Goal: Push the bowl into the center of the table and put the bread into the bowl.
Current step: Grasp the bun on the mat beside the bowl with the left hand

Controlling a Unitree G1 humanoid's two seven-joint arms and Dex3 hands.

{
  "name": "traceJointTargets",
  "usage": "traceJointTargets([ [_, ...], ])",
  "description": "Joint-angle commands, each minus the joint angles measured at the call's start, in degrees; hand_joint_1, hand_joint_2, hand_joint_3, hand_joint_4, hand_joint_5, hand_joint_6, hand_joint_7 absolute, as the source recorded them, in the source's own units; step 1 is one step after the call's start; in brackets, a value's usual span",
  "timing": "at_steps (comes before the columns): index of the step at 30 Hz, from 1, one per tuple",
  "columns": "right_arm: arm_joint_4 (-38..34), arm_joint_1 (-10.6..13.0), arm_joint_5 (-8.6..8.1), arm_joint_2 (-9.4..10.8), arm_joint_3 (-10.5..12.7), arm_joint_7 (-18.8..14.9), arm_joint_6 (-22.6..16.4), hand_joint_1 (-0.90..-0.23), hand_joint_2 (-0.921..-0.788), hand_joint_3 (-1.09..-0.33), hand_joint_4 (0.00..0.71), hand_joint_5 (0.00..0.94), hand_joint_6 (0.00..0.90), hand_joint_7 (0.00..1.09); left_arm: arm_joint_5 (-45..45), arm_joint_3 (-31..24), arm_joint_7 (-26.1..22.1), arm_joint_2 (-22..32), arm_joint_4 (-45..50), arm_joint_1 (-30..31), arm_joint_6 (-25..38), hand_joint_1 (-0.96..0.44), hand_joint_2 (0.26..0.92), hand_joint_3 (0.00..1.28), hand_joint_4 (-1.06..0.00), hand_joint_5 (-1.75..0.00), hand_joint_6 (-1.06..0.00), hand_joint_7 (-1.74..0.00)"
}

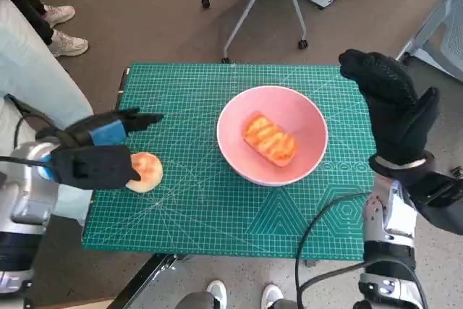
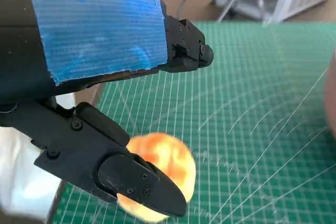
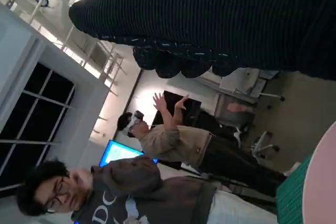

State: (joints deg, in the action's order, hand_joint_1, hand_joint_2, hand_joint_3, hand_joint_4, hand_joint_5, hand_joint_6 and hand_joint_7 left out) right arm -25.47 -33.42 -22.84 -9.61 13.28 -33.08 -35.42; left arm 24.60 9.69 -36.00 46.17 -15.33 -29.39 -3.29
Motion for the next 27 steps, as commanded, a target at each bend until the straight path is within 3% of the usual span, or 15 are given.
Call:
traceJointTargets([
  [1,0.5,0.9,-0.21,-0.7,0.0,-0.2,0.9,-0.68,-0.921,-0.791,0.185,0.001,0.206,0.21,0.8,1.5,-0.9,-0.9,-1.2,-0.1,1.8,-0.6,0.758,0.0,-0.04,0.0,-0.19,0.0],
  [27,0.1,1.1,-0.33,-0.8,0.0,-0.3,1.0,-0.686,-0.921,-0.783,0.187,0.001,0.208,0.21,4.0,8.7,-1.0,-5.6,-13.2,-1.8,4.5,-0.33,0.746,0.0,-0.06,-0.01,-0.16,0.0],
])
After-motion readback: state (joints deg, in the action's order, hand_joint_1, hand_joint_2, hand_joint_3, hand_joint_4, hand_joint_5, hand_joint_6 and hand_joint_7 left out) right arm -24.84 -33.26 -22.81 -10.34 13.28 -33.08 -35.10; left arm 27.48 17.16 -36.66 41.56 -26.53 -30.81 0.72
